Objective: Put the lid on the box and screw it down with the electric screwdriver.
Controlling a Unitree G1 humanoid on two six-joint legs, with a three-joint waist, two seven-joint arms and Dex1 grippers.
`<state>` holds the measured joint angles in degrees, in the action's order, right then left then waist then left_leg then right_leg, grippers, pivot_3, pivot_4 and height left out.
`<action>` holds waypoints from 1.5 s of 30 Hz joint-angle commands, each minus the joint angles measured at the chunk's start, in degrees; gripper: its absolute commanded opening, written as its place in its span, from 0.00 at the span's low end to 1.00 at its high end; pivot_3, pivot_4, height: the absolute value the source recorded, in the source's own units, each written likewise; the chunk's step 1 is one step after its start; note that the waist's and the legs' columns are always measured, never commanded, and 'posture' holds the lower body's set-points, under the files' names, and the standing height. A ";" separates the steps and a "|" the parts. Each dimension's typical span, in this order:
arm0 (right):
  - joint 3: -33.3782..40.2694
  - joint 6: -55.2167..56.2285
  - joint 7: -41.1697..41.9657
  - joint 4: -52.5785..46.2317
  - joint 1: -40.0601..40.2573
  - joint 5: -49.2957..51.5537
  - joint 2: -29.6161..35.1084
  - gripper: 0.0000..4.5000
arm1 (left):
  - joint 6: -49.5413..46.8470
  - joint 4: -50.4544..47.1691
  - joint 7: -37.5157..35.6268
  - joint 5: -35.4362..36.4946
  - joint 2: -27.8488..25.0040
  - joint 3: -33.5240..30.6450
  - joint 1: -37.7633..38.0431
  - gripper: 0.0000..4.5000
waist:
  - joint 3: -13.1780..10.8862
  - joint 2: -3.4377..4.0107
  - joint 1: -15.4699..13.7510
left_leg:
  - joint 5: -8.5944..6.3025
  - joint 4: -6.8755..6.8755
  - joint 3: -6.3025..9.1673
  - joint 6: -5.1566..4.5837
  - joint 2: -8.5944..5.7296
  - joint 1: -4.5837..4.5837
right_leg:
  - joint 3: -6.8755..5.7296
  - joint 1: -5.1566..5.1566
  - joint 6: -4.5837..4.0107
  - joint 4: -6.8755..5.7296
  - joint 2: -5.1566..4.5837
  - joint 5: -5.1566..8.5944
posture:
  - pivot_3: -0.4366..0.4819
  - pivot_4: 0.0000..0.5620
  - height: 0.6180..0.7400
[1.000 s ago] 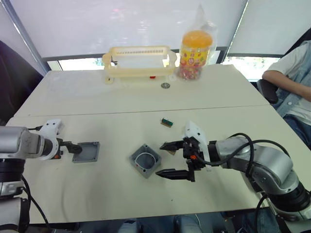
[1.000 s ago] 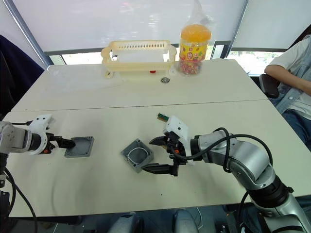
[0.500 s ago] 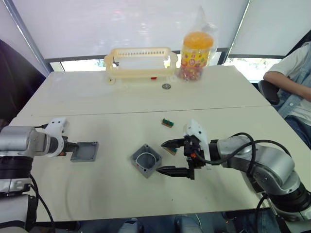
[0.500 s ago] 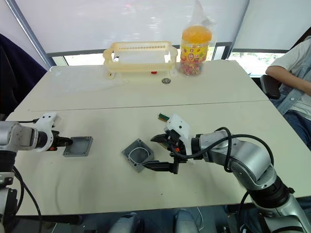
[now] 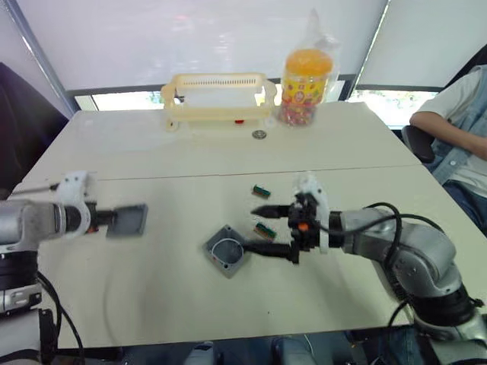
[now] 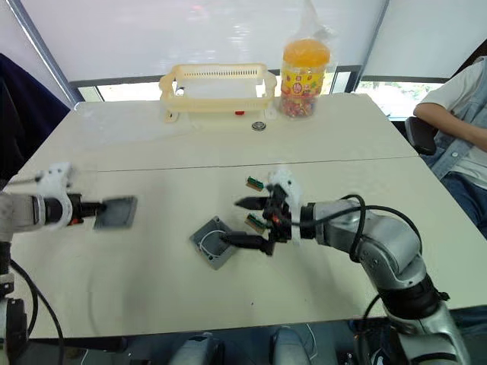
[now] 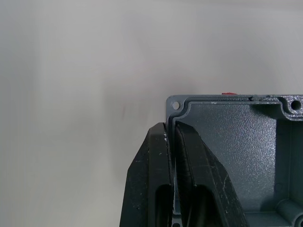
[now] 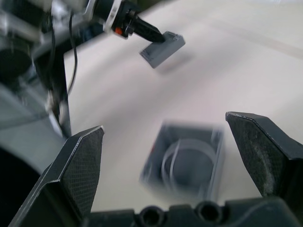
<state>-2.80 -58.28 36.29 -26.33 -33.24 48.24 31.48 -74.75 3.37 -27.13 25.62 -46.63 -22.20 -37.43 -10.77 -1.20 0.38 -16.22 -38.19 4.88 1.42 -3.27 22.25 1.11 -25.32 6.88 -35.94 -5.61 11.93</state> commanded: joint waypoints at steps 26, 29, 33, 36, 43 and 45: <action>11.28 -3.30 -21.05 20.12 -24.11 2.24 -19.25 1.00 | 22.27 -19.28 8.72 9.34 24.75 3.79 -10.24 0.02 | 0.00 0.02 0.69 | 0.06 0.08 -0.11 0.07 -0.02 0.07 | 0.05 -0.19 -0.02 -0.04 0.08 -0.03 | 0.48 0.27 1.00; 11.11 -3.34 -21.00 20.23 -24.04 1.99 -19.44 1.00 | 22.38 -19.28 8.78 9.70 24.87 4.10 -10.29 0.02 | 0.00 0.02 0.68 | 0.06 0.08 -0.11 0.08 -0.02 0.07 | 0.05 -0.19 -0.02 -0.04 0.08 -0.03 | 0.48 0.27 1.00; 10.81 -3.06 -20.80 20.46 -23.95 1.53 -19.51 1.00 | 22.60 -19.30 9.08 10.08 25.10 4.61 -10.16 0.02 | 0.00 0.02 0.67 | 0.06 0.08 -0.11 0.07 -0.04 0.07 | 0.05 -0.19 -0.02 -0.04 0.08 -0.03 | 0.48 0.27 1.00; 10.72 -2.92 -20.84 20.54 -23.91 1.46 -19.56 0.81 | 22.69 -19.50 9.19 10.31 25.13 4.87 -9.90 0.00 | 0.00 0.02 0.70 | 0.06 0.08 -0.11 0.08 -0.05 0.07 | 0.05 -0.19 -0.02 -0.04 0.09 -0.03 | 0.48 0.27 1.00; 9.83 -3.04 -20.20 20.28 -23.54 1.16 -19.12 0.11 | 22.44 -20.03 9.32 11.46 24.11 4.71 -9.27 0.00 | 0.00 0.02 0.68 | 0.06 0.08 -0.10 0.07 -0.05 0.07 | 0.05 -0.19 -0.02 -0.03 0.11 -0.03 | 0.48 0.27 1.00; 9.63 -2.89 -19.71 20.25 -23.48 0.97 -19.04 0.09 | 21.63 -20.16 8.94 11.76 23.13 4.72 -8.67 0.00 | -0.01 0.04 0.78 | 0.06 0.08 -0.11 0.07 -0.05 0.07 | 0.06 -0.19 -0.02 -0.03 0.11 -0.03 | 0.48 0.27 1.00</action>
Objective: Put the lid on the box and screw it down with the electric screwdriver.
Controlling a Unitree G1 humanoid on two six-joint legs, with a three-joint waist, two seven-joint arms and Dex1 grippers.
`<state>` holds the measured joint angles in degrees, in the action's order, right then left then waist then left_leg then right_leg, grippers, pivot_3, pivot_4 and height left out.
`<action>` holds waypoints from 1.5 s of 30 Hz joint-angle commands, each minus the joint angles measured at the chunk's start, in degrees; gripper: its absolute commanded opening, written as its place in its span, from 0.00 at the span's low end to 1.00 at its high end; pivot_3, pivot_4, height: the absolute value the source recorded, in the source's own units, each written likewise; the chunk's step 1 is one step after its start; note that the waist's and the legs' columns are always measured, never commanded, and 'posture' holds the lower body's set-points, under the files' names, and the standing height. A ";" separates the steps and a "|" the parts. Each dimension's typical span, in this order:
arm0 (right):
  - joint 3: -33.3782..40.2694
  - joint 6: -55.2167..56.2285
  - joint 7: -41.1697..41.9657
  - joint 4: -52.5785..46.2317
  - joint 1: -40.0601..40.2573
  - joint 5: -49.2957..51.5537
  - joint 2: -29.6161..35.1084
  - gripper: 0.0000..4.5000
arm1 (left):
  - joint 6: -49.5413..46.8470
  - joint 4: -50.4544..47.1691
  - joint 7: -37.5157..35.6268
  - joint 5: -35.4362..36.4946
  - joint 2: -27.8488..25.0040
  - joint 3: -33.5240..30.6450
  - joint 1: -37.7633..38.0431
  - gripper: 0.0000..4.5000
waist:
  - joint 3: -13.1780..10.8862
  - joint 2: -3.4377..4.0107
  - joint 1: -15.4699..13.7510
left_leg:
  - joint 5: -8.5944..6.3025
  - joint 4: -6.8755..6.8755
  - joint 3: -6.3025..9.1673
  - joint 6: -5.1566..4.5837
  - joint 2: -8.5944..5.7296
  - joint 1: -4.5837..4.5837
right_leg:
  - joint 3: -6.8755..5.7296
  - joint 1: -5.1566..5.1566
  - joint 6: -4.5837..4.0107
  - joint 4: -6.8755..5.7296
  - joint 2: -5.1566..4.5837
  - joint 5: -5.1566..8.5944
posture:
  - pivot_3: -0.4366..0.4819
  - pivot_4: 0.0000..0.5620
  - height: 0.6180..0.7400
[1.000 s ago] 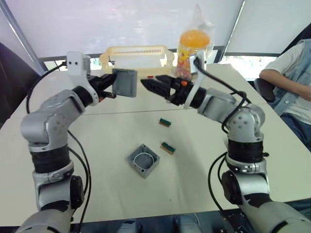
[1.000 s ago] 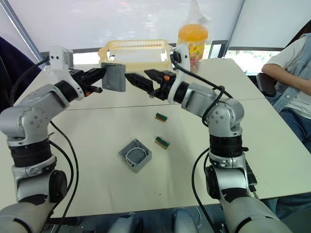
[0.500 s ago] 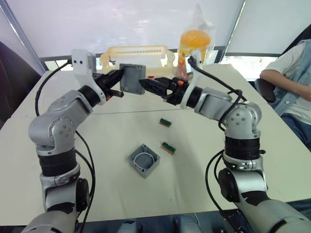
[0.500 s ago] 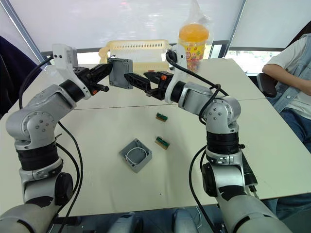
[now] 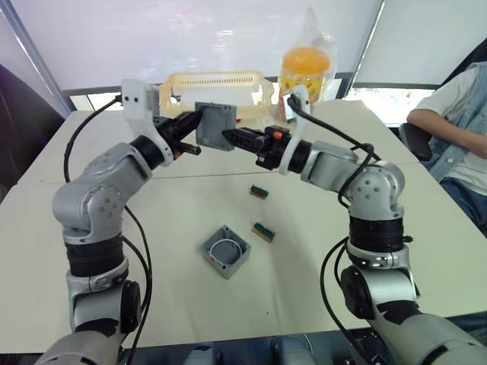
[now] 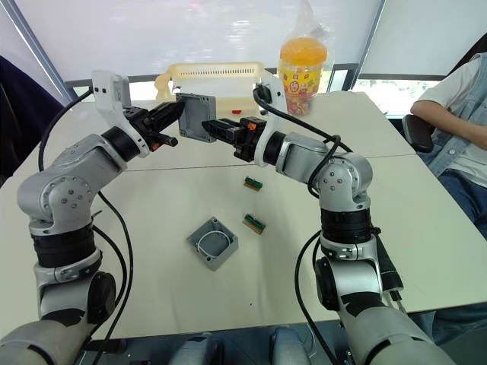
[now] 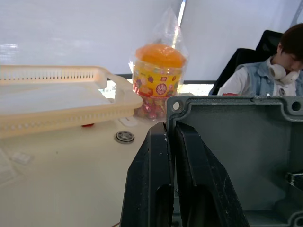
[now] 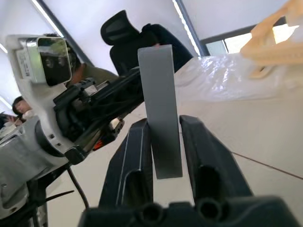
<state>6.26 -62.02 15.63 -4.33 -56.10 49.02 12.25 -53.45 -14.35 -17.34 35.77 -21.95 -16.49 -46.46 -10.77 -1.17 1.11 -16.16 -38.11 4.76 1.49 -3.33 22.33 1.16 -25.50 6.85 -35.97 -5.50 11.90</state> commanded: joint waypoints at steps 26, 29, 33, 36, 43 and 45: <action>-16.93 69.11 30.97 3.73 5.68 -40.20 15.36 0.08 | -28.39 19.73 -11.95 31.02 -19.67 -15.50 2.18 0.86 | -0.03 0.01 1.24 | 0.04 0.02 0.09 0.08 0.01 -0.01 | -0.05 0.04 0.01 0.02 0.11 0.02 | 0.48 0.27 1.00; -16.49 74.48 31.42 3.66 6.97 -42.30 15.88 0.08 | -28.38 16.86 -11.68 31.40 -19.74 -14.99 4.59 0.86 | -0.03 0.01 1.48 | 0.15 0.05 0.09 0.28 0.04 -0.01 | -0.02 0.02 0.01 0.04 0.09 0.02 | 0.48 0.27 1.00; -16.60 82.75 31.65 1.36 10.73 -45.98 18.11 0.08 | -29.24 15.07 -11.37 32.60 -20.60 -16.22 8.26 0.86 | -0.03 0.01 1.39 | 0.16 0.13 0.09 0.31 0.08 -0.02 | 0.03 -0.03 0.00 0.04 0.08 0.02 | 0.48 0.27 1.00; -16.98 89.54 31.42 0.89 13.93 -49.62 20.12 0.08 | -29.81 13.08 -12.03 33.71 -21.65 -16.28 11.46 0.86 | -0.03 0.01 1.34 | 0.12 0.12 0.08 0.24 0.06 -0.02 | 0.04 -0.01 0.00 0.04 0.08 0.02 | 0.48 0.27 1.00; -18.56 99.66 29.32 -3.37 25.12 -58.76 23.51 0.08 | -18.59 4.11 -20.36 24.49 -26.11 -7.62 23.06 0.86 | -0.03 0.02 1.06 | 0.11 0.14 0.04 0.23 0.06 -0.07 | 0.08 0.06 -0.02 0.10 0.06 0.02 | 0.48 0.27 1.00; -18.93 100.66 28.05 -4.74 27.56 -62.21 23.65 0.08 | -14.54 4.09 -21.71 21.01 -26.61 -5.30 24.60 0.86 | -0.03 0.02 0.94 | 0.07 0.14 0.04 0.16 0.04 -0.12 | 0.07 0.10 -0.03 0.10 0.07 0.03 | 0.48 0.27 1.00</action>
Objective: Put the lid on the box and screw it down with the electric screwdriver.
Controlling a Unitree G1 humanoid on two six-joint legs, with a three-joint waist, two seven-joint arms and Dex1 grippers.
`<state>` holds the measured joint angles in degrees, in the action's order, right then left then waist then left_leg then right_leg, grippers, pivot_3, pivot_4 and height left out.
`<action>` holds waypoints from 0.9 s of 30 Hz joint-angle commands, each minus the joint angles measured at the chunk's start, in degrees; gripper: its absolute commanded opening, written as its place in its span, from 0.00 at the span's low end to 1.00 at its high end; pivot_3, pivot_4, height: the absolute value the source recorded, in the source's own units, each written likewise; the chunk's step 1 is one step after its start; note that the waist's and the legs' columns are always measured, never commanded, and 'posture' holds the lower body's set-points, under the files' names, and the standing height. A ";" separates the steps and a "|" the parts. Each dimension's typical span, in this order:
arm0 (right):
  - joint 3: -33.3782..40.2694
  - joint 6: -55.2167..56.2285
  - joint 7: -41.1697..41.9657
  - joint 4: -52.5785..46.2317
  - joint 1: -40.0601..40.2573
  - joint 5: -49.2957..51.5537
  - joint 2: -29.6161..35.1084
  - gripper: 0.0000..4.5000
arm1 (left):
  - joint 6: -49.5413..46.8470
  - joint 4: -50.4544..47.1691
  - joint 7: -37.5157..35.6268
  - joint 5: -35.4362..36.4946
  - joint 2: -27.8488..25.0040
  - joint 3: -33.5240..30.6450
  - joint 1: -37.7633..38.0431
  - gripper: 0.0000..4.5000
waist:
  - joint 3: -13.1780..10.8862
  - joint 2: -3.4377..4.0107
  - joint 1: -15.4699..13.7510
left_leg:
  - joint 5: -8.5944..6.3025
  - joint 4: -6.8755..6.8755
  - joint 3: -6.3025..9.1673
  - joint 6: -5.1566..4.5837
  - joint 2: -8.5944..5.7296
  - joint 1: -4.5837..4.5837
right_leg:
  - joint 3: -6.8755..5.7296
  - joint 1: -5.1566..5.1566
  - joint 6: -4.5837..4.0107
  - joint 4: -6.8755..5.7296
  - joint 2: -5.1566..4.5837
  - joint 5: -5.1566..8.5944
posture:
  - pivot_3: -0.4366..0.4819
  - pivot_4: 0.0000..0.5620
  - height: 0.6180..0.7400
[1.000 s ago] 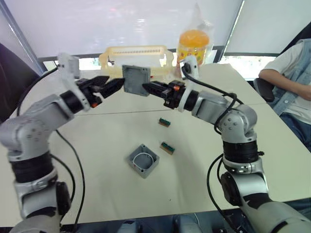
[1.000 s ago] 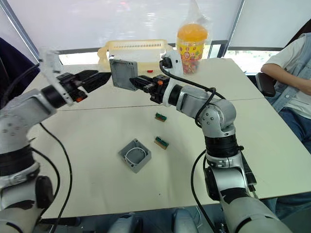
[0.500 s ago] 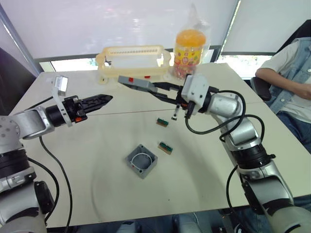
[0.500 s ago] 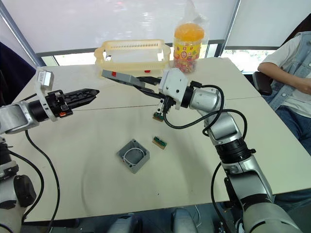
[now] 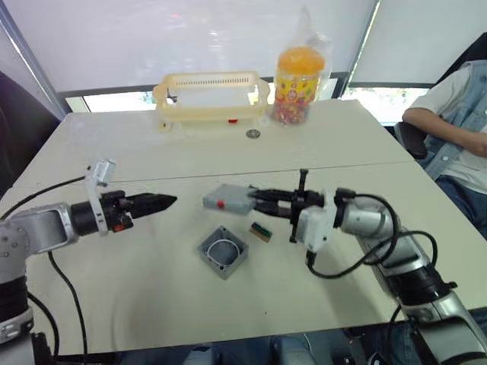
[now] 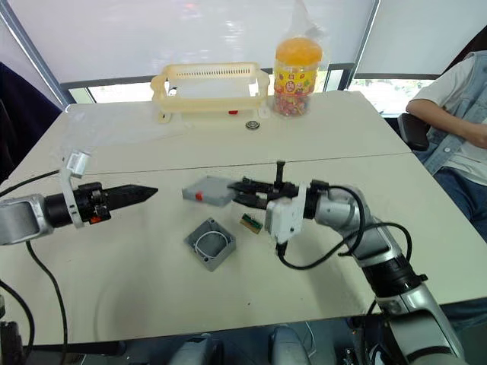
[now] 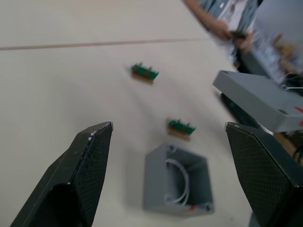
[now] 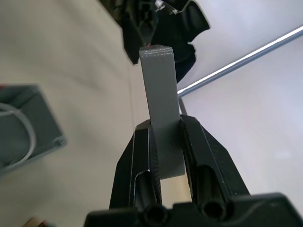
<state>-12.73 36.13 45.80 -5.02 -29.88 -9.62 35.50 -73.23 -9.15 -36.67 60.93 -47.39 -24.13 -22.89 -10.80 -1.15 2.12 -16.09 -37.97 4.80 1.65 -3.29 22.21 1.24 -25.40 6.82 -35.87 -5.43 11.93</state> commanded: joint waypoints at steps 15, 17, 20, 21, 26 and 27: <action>-5.09 -9.62 -6.04 -14.46 12.21 -23.70 -4.31 0.08 | 12.30 1.39 -5.68 -12.98 -0.85 9.90 -1.57 0.86 | 0.01 -0.01 -1.24 | 0.00 -0.02 0.00 -0.02 0.00 -0.02 | -0.05 0.04 -0.06 -0.02 0.07 0.01 | 0.48 0.27 1.00; -5.37 -11.16 -6.08 -15.38 12.33 -24.20 -4.70 0.08 | 12.05 1.39 -5.65 -13.30 -0.33 10.45 -2.16 0.86 | 0.01 -0.01 -1.31 | 0.00 -0.03 0.00 -0.02 0.00 -0.02 | -0.04 0.05 -0.06 -0.01 0.06 0.01 | 0.48 0.27 1.00; -5.95 -13.16 -6.13 -16.31 12.43 -25.17 -4.96 0.08 | 11.65 1.44 -5.56 -13.32 0.36 10.79 -2.86 0.86 | 0.01 -0.01 -1.32 | 0.00 -0.04 0.00 -0.02 0.00 -0.03 | -0.06 0.08 -0.06 -0.01 0.06 0.01 | 0.48 0.27 1.00; -6.24 -13.53 -6.23 -16.42 12.49 -25.59 -4.97 0.08 | 11.51 1.41 -5.51 -13.28 0.57 10.86 -3.04 0.86 | 0.01 -0.02 -1.31 | 0.00 -0.04 0.01 -0.02 0.00 -0.03 | -0.06 0.08 -0.06 -0.02 0.06 0.01 | 0.48 0.27 1.00; -6.51 -15.66 -7.46 -15.74 11.96 -27.97 -5.26 0.08 | 10.90 1.36 -5.47 -13.17 1.41 11.29 -3.89 0.86 | 0.01 -0.02 -1.30 | 0.00 -0.04 0.01 -0.02 0.00 -0.03 | -0.07 0.07 -0.06 -0.02 0.07 0.01 | 0.48 0.27 1.00; -6.70 -15.71 -7.69 -15.62 11.81 -28.24 -5.37 0.08 | 10.81 1.37 -5.43 -13.14 1.53 11.27 -3.98 0.86 | 0.01 -0.02 -1.30 | 0.00 -0.04 0.01 -0.02 0.00 -0.04 | -0.07 0.08 -0.06 -0.02 0.07 0.01 | 0.48 0.27 1.00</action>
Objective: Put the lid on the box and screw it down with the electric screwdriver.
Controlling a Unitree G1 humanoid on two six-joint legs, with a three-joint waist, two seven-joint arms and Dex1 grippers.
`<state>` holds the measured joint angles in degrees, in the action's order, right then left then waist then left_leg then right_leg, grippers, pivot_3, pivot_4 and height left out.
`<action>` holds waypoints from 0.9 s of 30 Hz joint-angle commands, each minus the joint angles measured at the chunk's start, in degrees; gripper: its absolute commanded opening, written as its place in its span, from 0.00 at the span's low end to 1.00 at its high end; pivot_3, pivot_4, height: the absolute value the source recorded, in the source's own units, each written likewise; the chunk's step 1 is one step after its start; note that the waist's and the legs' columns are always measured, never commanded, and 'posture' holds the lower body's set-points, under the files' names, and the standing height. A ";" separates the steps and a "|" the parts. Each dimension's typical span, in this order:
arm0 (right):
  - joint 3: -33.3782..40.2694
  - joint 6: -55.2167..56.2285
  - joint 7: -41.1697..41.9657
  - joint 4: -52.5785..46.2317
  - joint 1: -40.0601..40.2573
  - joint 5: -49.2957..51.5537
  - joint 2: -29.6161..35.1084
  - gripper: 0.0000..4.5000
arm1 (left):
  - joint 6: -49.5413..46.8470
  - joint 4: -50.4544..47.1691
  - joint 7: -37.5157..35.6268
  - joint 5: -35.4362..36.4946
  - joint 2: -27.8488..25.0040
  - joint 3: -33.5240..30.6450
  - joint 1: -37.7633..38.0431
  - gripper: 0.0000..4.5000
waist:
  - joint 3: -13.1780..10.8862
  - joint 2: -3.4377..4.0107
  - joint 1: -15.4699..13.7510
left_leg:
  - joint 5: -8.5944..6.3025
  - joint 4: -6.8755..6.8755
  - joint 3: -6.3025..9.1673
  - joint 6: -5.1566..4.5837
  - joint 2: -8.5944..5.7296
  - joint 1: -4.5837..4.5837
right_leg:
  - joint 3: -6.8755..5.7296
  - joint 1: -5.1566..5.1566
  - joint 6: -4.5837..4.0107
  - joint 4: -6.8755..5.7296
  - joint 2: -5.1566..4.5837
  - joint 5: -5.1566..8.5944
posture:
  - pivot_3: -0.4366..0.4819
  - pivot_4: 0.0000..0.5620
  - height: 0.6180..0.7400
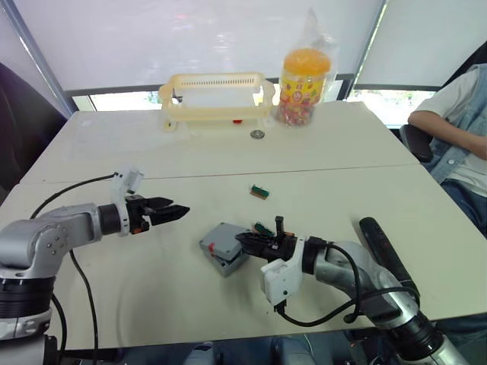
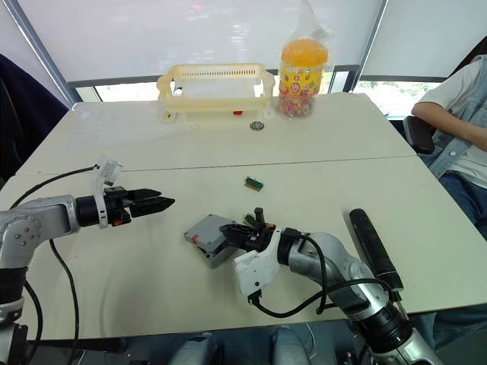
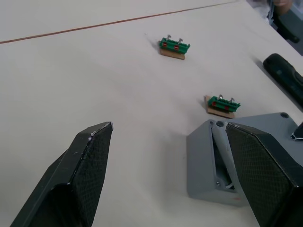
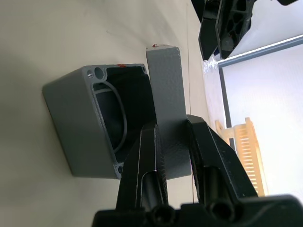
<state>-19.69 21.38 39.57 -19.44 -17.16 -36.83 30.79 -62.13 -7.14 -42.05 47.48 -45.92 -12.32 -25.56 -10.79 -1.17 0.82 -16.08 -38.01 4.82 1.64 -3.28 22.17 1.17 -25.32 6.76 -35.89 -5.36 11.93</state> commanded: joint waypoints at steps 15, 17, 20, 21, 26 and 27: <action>0.99 -3.90 -4.15 -4.16 -1.09 -3.22 -1.58 0.08 | -0.49 -0.73 0.74 0.39 1.11 -1.59 -1.19 0.86 | 0.00 0.00 0.00 | 0.00 0.00 0.00 0.00 0.00 0.00 | 0.00 0.00 0.00 0.00 0.00 0.00 | 0.48 0.27 1.00; 0.60 -6.35 -3.06 -4.87 -1.12 -4.36 -2.12 0.08 | -0.39 -0.63 0.95 0.27 1.45 -1.50 -1.36 0.86 | 0.00 0.00 -0.01 | 0.00 0.00 0.00 0.00 0.00 0.00 | 0.00 0.00 0.00 0.00 0.00 0.00 | 0.48 0.27 1.00; -0.49 -10.20 -0.87 -7.44 -0.36 -5.90 -3.69 0.08 | -0.23 -0.56 1.49 0.26 2.31 -1.31 -1.72 0.86 | 0.00 0.00 0.00 | 0.00 0.00 0.00 0.00 0.00 0.00 | 0.00 0.00 0.00 -0.01 0.01 0.00 | 0.48 0.27 1.00; -0.83 -11.42 -0.05 -8.25 0.03 -6.68 -4.05 0.08 | -0.21 -0.54 1.67 0.27 2.62 -1.23 -1.86 0.86 | 0.00 0.00 -0.04 | 0.00 0.00 0.00 0.00 0.00 0.00 | 0.00 0.00 0.00 -0.01 0.00 0.00 | 0.48 0.27 1.00; -1.95 -14.42 2.11 -9.59 0.30 -8.45 -5.01 0.08 | 0.27 0.77 1.40 -0.62 3.52 -0.61 -2.88 0.86 | 0.00 0.00 0.00 | 0.00 -0.01 0.01 0.00 -0.01 0.00 | -0.03 0.00 0.00 -0.02 0.01 0.00 | 0.48 0.27 1.00; -2.27 -14.74 2.55 -9.81 0.24 -8.48 -5.11 0.08 | 0.48 1.15 1.19 -0.92 3.65 -0.27 -3.20 0.86 | 0.00 0.00 0.00 | 0.00 -0.01 0.01 0.00 -0.01 0.00 | -0.03 0.00 0.00 -0.02 0.01 0.00 | 0.48 0.27 1.00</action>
<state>-21.99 7.19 41.84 -26.06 -16.51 -45.06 26.25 -62.89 -6.02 -40.51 46.80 -42.22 -12.21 -27.82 -10.79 -1.18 0.82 -16.08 -38.02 4.83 1.64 -3.29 22.17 1.14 -25.32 6.76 -35.92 -5.35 11.93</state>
